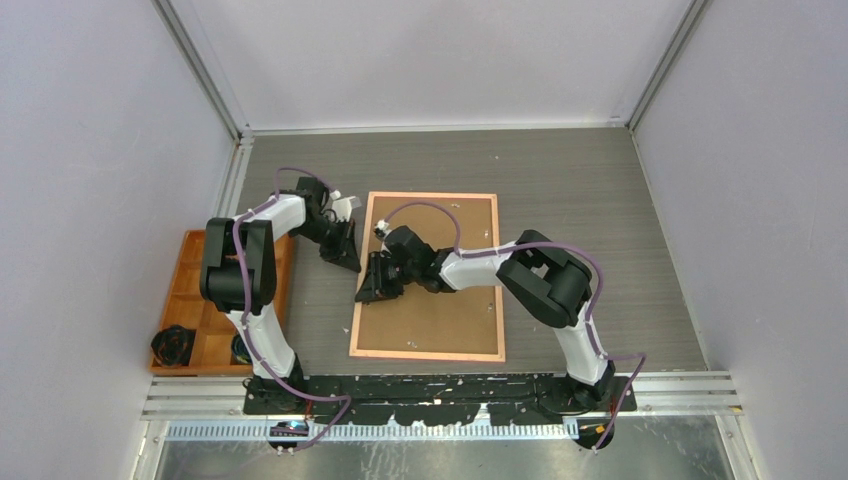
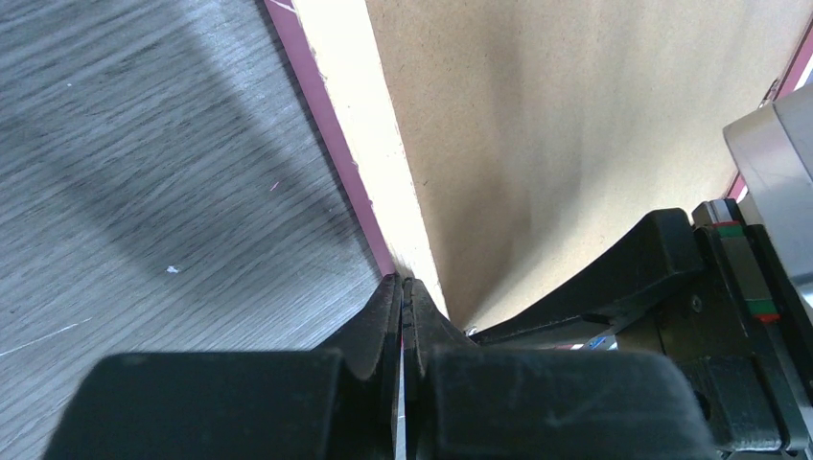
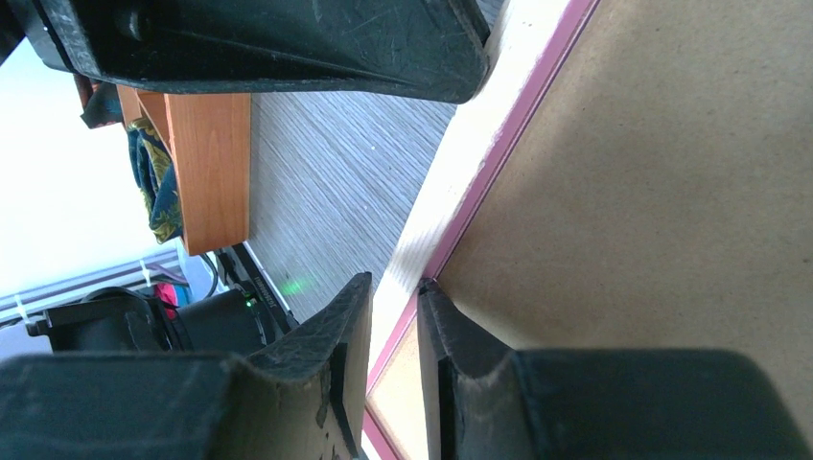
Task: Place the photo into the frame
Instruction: Install the photo frame at the center of the board.
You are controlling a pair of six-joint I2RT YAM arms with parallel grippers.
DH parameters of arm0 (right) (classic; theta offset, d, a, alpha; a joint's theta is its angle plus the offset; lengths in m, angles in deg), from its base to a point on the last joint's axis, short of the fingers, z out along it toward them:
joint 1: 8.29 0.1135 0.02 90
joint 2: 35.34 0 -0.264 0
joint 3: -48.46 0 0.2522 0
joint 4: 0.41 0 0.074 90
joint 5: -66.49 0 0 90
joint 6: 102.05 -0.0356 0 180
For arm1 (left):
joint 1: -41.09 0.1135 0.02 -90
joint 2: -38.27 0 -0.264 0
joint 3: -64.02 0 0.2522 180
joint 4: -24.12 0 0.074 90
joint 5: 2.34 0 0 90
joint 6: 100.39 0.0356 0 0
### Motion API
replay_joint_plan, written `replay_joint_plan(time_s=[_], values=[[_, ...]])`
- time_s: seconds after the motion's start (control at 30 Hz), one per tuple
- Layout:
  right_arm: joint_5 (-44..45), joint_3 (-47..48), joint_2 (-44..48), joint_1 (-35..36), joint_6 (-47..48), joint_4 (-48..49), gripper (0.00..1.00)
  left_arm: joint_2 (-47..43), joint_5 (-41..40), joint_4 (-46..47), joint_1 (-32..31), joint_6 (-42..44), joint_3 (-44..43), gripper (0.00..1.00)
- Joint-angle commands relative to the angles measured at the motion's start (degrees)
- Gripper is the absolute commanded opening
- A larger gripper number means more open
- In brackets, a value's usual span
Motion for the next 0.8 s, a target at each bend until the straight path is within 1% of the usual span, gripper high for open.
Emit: replay_joint_plan(time_s=[0.0, 0.17, 0.3, 0.33, 0.53, 0.77], values=[[-1.20, 2.60, 2.34, -1.93, 1.53, -0.08, 0.31, 1.79, -1.17, 0.20, -0.34, 1.31, 1.22, 0.01], [-2.21, 2.76, 5.64, -6.73, 2.53, -0.83, 0.39, 2.52, 0.05, -0.35, 0.63, 1.07, 0.11, 0.01], [-3.20, 5.62, 5.42, -10.83, 4.65, -3.76, 0.51, 2.97, 0.24, 0.13, 1.04, 0.36, -1.08, 0.00], [-3.32, 6.23, 5.07, -12.16, 4.76, -3.89, 0.52, 3.19, 0.28, 0.28, 1.05, 0.04, -1.56, 0.00], [-3.56, 12.92, -0.76, -17.84, 6.32, -6.44, 0.54, 5.46, 1.41, 1.01, 1.10, -2.22, -5.24, 0.01], [-3.89, 21.01, -9.15, -18.92, 7.28, -9.01, 0.54, 7.28, 2.02, 1.55, 1.10, -2.41, -5.24, 0.00]])
